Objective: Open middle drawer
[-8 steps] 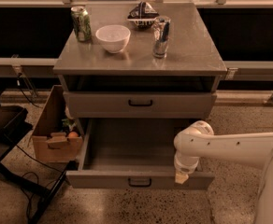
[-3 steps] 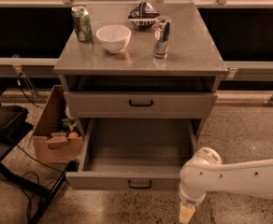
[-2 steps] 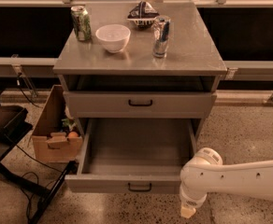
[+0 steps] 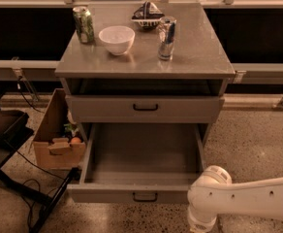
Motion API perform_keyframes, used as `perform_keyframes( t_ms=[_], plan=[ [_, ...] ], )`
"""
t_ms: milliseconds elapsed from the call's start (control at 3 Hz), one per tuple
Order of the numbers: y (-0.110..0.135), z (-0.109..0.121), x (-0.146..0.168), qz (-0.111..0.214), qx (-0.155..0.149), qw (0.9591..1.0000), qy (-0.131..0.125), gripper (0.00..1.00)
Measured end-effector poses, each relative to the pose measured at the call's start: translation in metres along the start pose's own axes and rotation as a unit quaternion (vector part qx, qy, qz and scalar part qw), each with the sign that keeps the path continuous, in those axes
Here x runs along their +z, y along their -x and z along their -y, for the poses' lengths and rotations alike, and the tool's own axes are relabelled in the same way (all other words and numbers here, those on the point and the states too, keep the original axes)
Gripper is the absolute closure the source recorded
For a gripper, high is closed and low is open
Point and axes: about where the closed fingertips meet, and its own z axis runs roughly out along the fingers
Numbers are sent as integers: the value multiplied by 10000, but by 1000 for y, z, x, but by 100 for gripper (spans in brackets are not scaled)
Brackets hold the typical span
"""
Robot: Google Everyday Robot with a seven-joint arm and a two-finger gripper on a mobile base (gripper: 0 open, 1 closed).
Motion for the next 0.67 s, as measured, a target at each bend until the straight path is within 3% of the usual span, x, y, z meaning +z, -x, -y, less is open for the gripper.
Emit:
perform_keyframes(
  t_ms=[333,667],
  plan=[
    [0,0,0,0,0,10000,0,0],
    [1,1,-5,46,-47,9999,-117,0]
  ],
)
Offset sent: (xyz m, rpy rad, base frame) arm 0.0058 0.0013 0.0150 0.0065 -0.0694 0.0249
